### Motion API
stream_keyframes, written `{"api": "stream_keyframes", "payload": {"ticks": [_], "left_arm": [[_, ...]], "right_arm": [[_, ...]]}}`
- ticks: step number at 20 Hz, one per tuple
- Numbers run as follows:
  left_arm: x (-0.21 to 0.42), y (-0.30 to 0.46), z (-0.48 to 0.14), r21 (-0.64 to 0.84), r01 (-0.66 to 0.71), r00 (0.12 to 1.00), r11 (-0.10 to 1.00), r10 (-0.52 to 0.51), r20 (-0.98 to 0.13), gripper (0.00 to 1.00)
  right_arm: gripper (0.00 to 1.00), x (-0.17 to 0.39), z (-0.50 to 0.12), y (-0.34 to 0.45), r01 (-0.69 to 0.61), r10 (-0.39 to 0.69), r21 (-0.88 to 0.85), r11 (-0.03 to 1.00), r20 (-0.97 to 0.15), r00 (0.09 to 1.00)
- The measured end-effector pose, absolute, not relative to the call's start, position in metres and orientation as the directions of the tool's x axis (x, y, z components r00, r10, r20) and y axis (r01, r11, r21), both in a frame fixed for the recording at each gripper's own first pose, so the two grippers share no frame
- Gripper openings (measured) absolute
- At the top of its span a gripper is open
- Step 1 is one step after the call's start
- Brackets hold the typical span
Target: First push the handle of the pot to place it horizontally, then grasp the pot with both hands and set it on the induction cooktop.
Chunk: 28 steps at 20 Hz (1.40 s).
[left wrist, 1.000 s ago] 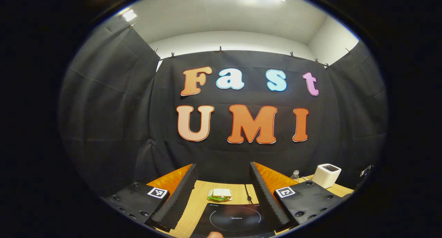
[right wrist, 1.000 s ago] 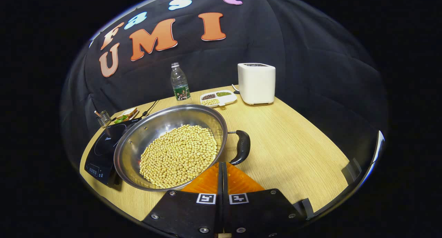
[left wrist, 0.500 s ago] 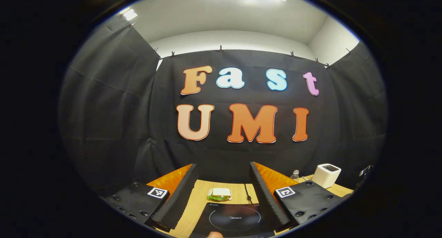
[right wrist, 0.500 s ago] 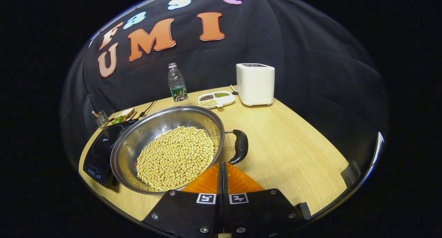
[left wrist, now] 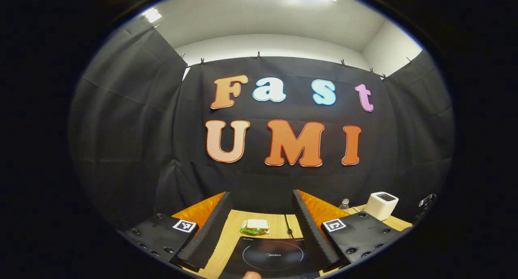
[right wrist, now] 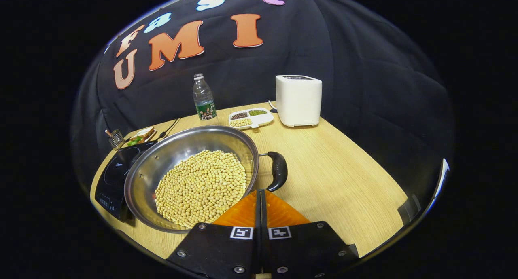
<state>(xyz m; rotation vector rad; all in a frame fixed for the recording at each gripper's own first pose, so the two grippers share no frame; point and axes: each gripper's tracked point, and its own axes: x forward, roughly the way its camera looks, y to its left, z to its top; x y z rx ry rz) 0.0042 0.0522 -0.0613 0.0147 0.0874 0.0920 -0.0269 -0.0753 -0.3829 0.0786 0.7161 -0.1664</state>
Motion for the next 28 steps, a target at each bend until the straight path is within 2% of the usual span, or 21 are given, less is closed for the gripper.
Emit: {"api": "stream_keyframes", "payload": {"ticks": [28], "left_arm": [[0.028, 0.016, -0.09, 0.011, -0.047, 0.988, 0.999, 0.048, -0.145, 0.98]], "right_arm": [[0.0, -0.007, -0.402, -0.104, 0.23, -0.176, -0.015, 0.973, -0.689, 0.703]]}}
